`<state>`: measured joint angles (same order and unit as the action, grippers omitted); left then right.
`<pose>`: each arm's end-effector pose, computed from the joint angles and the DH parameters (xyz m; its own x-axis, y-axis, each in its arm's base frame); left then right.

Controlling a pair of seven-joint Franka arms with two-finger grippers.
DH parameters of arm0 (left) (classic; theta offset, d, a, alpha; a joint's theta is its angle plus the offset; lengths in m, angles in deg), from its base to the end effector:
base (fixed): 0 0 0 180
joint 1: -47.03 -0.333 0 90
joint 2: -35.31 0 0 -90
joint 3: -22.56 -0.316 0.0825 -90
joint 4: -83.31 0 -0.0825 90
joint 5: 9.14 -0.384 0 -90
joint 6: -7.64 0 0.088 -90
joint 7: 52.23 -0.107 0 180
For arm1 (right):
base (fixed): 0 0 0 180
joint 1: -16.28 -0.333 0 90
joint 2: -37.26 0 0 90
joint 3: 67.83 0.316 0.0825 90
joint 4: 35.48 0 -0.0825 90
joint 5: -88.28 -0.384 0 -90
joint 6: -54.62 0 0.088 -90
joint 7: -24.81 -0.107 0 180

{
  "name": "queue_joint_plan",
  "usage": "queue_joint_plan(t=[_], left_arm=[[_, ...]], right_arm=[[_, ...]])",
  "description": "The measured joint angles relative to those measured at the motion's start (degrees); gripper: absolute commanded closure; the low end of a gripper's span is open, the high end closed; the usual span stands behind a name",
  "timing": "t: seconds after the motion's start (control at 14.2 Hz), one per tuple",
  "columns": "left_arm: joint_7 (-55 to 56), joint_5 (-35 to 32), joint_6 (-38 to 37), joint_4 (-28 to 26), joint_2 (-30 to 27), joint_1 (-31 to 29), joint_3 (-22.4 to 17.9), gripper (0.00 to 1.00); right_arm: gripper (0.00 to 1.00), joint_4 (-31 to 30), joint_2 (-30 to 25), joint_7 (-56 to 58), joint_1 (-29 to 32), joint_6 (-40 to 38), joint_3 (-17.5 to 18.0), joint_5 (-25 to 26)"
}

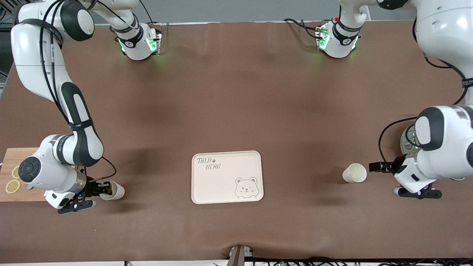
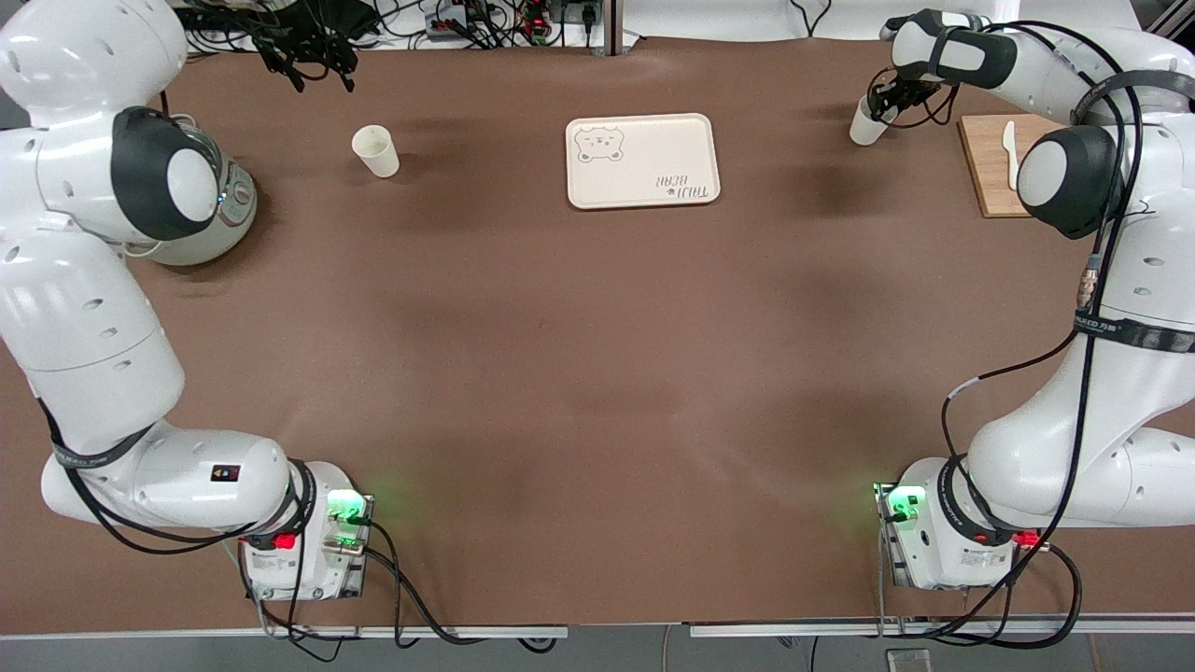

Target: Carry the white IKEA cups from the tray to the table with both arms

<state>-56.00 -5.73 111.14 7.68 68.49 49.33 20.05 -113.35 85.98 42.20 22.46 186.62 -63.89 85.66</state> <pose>0.7098 -0.0089 0.3922 0.9945 -0.0531 -0.0898 -0.0498 -0.9980 0.0384 0.7462 -0.0398 0.2197 0.9723 0.2035 0.1153 0.2109 -0.9759 -0.0564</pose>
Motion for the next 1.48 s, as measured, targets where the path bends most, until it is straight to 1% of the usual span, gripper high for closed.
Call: queue_joint_plan(t=[0.21,0.35,0.64,0.92,1.06,1.13,1.34,1.48], left_arm=[[0.1,0.0,-3.7,0.0,-4.4,0.0,0.0,0.0],[0.2,0.0,-5.9,0.1,-7.1,0.0,0.0,0.0],[0.4,0.0,-8.6,0.1,-11.6,-0.1,0.0,0.0],[0.4,0.0,-10.4,0.1,-15.4,-0.5,0.0,0.0],[0.4,0.0,-11.3,0.0,-17.0,-0.6,0.0,0.0],[0.4,0.0,-11.5,0.0,-17.6,-0.6,0.0,0.0],[0.4,0.0,-13.6,0.0,-19.2,-0.7,0.0,0.0],[0.4,0.0,-14.6,0.1,-20.8,-0.8,-0.3,0.0]], right_arm=[[0.0,0.3,0.0,0.0,0.0,0.0,0.0,0.0],[0.0,0.9,-0.3,0.0,0.0,-1.7,0.0,0.0],[0.0,4.9,-1.5,-1.8,-0.1,-11.8,0.5,-0.1],[0.0,9.1,-4.9,-7.0,-0.4,-24.5,0.6,-0.1],[0.0,10.3,-8.7,-10.1,-0.6,-28.7,0.7,0.0],[0.0,10.5,-11.5,-11.6,-0.9,-31.7,0.7,0.0],[0.0,10.4,-20.6,-15.9,-1.5,-44.4,0.7,0.0],[0.0,9.0,-27.1,-16.7,-1.5,-49.7,0.7,0.0]])
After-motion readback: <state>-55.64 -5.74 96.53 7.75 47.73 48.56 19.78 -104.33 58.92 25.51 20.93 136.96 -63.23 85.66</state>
